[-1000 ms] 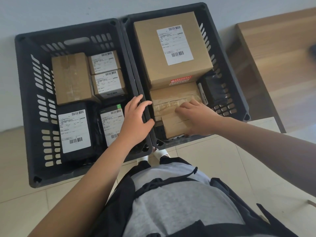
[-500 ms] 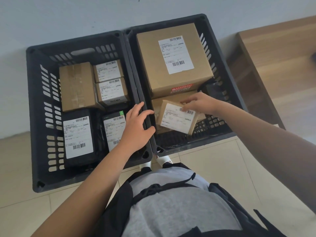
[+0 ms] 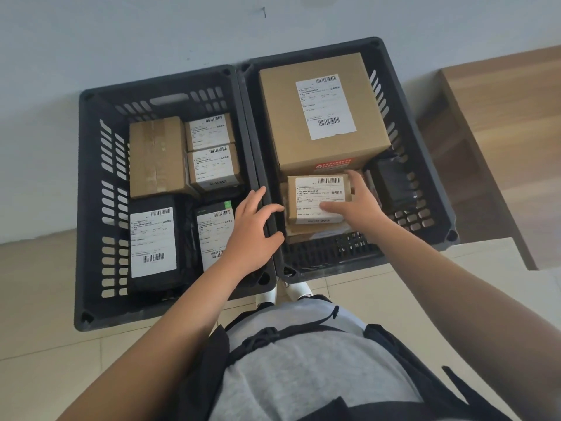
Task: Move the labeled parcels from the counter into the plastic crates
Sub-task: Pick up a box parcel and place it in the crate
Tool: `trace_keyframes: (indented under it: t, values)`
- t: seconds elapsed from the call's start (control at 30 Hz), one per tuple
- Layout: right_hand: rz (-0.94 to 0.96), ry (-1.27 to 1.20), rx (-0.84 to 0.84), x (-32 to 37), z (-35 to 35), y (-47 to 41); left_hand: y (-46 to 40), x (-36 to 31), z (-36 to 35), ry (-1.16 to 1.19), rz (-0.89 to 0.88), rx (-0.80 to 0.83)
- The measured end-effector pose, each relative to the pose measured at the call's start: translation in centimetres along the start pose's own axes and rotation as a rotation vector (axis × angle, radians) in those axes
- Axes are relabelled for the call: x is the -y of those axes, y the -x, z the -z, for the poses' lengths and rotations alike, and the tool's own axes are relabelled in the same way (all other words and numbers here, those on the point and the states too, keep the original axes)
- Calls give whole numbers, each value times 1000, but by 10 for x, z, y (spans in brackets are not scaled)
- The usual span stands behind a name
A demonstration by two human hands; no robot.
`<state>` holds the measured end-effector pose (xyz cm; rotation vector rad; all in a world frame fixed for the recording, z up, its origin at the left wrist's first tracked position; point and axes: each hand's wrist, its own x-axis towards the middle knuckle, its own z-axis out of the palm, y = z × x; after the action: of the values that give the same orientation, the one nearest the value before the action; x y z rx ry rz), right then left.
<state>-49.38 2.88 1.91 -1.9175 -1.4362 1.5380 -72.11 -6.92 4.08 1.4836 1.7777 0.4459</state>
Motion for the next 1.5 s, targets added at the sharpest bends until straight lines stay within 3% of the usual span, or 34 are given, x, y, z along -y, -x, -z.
trace_keyframes:
  t: [0.27,0.87,1.03,1.13,1.5]
  values:
    - [31,-101,-77,11,-17,-3,0,-5,2,-7,23,12]
    - [-23,-235,-54,11,-37,-3,0,-8,2,39,44,2]
    - [-176,-493,-160,17,-18,-13,0,-8,6,69,42,38]
    - [-214,-621,-142,20,-6,-20,1,-9,7,65,48,47]
    - [-246,-554,-122,24,-9,-25,2,-11,9,54,49,81]
